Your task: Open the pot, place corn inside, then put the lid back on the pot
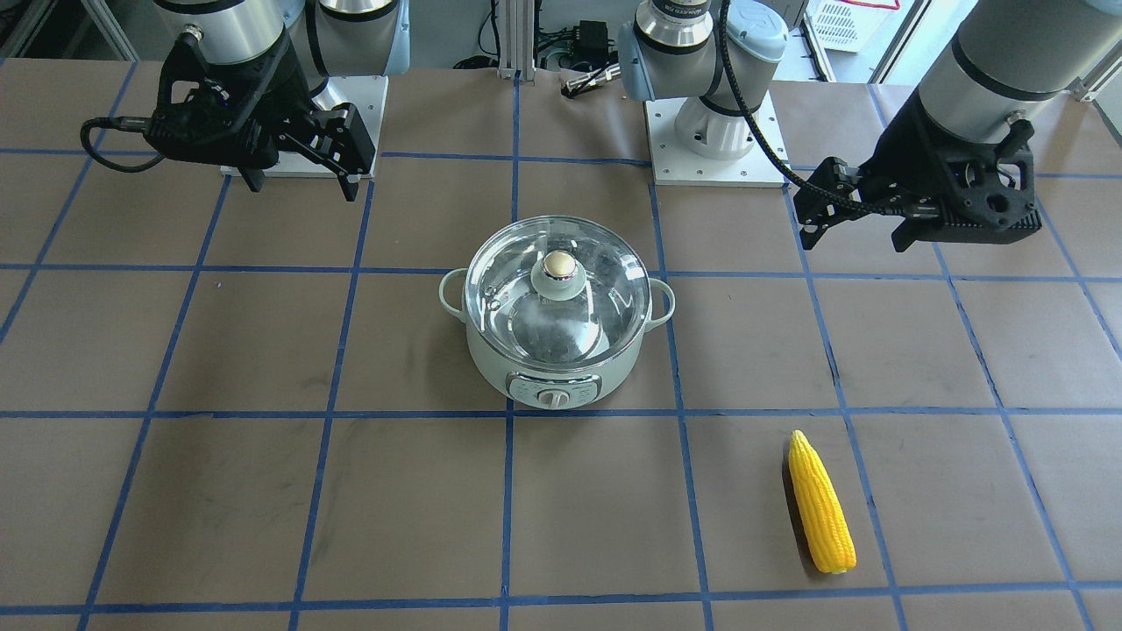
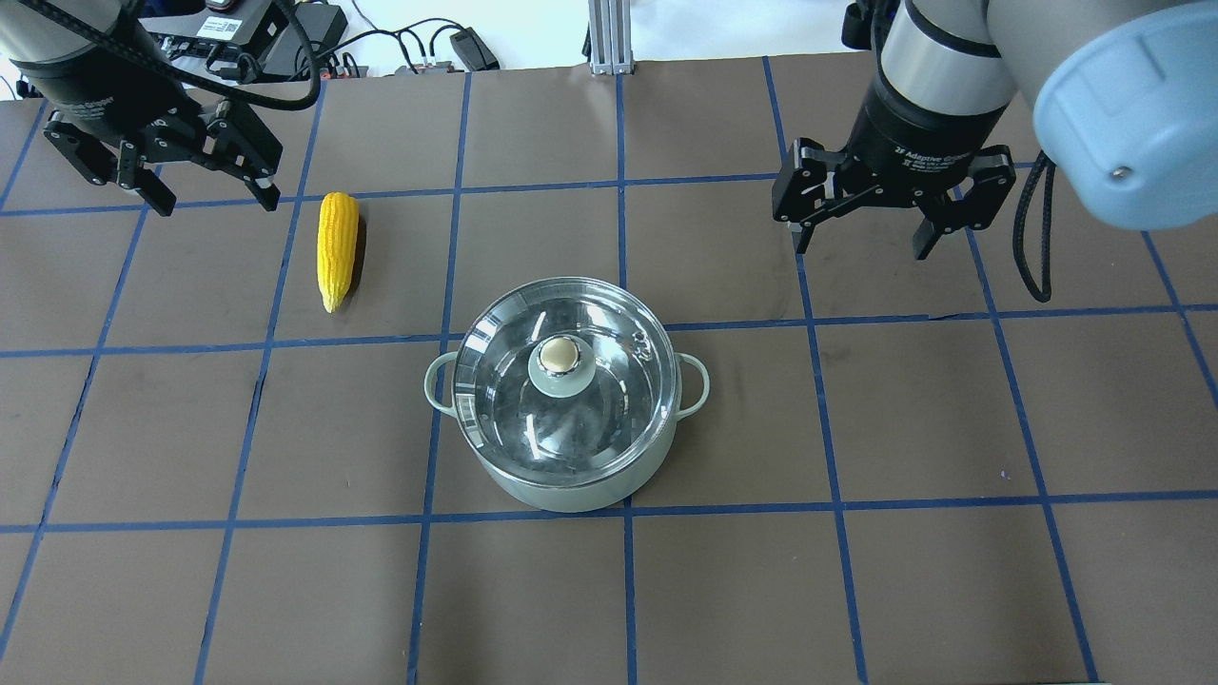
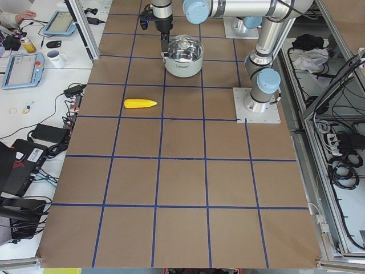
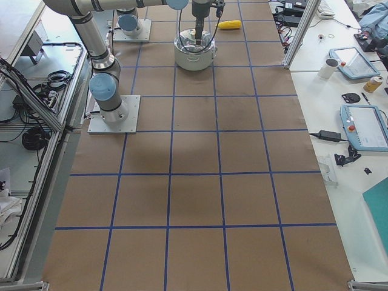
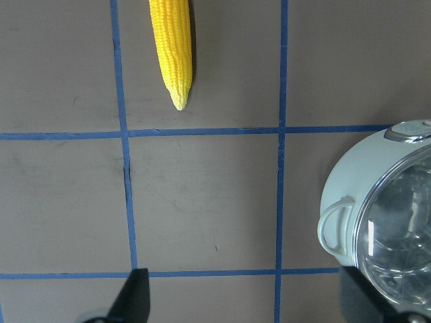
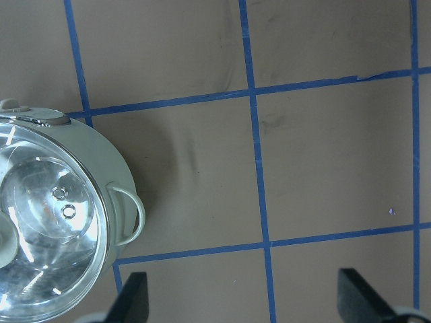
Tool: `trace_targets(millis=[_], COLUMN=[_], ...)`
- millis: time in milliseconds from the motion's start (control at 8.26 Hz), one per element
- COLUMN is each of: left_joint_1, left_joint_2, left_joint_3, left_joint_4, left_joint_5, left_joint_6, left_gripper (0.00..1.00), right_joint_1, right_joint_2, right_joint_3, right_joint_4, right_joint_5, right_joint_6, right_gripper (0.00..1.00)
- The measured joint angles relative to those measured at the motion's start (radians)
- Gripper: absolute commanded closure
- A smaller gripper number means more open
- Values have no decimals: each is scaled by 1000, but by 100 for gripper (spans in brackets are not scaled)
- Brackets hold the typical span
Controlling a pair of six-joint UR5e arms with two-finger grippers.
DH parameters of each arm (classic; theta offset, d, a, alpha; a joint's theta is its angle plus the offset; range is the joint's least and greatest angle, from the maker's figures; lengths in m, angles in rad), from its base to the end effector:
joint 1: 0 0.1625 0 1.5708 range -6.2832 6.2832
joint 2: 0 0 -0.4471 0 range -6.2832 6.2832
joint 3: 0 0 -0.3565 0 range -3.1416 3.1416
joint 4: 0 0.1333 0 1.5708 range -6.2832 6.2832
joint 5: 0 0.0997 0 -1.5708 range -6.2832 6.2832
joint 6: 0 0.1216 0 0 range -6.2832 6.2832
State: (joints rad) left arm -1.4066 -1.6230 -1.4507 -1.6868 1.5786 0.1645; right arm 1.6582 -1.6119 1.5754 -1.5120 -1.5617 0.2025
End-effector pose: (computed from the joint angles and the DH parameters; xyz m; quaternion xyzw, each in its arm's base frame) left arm -0.0533 -0.4880 0.5069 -0.0002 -0.9997 -0.0244 0.0001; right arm 0.1719 -0.4215 0.4984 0.0576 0.9983 0.0117 0.0029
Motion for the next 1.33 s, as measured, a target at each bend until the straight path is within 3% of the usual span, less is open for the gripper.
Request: trace_targets(millis=[605, 1332], left_joint_1=[5, 59], left_joint_2=[-17, -176], left_joint_3=[1, 2], left_joint_4=[9, 286], left_joint_5=[4, 4], left_joint_6=[27, 115], left_gripper=[0, 0], right_joint_1=[0, 50], right_joint_2=[0, 64], right_joint_3=[0, -10], right_joint_4=[1, -35], right_joint_5=[0, 20], right_joint_6=[-1, 68], right_gripper=[0, 0])
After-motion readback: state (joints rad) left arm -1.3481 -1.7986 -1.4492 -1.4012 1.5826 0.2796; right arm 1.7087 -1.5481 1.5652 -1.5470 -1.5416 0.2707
